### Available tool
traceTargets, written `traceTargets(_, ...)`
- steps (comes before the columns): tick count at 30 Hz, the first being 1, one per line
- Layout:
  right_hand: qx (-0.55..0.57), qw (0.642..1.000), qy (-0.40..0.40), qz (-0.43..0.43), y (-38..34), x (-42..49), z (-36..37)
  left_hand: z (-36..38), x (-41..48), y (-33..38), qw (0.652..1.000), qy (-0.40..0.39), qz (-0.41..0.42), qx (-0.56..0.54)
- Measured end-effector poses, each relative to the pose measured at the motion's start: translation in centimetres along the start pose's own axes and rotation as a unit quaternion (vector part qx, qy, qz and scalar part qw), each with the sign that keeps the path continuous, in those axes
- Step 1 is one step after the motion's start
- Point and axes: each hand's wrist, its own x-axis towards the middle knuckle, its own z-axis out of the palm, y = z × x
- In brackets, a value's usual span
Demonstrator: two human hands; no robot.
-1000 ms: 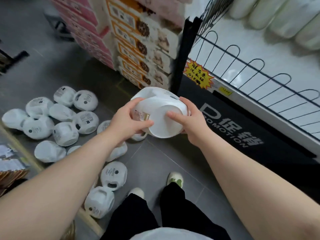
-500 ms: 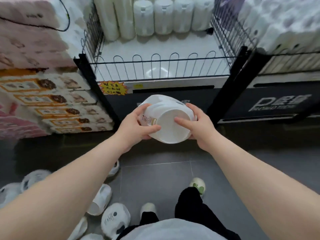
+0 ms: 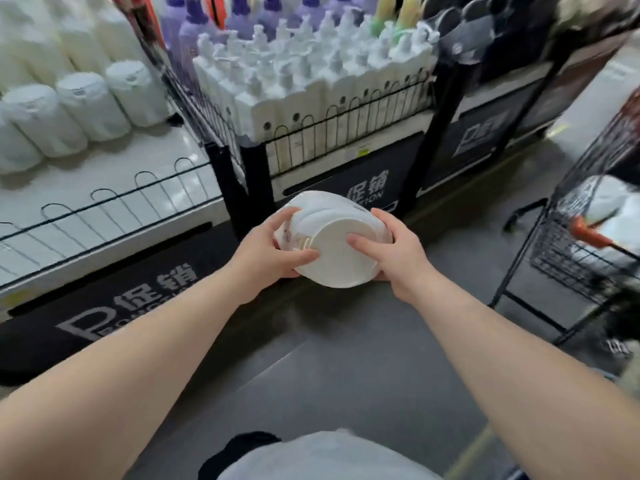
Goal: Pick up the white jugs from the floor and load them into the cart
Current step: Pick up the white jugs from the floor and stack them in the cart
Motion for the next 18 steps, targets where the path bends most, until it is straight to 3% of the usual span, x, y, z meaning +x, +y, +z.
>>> traceTargets(10, 0.045, 0.979, 0.195, -0.021, -2.4, 8.9, -16.9, 14.7, 17.5, 7.1, 0.986, -0.157, 0.039, 0.047)
traceTargets(18, 0.092, 0.926, 0.365, -0.036, -4.4, 17.5, -28.2, 26.3, 33.4, 13.3, 0.944, -0.309, 0.068, 0.089)
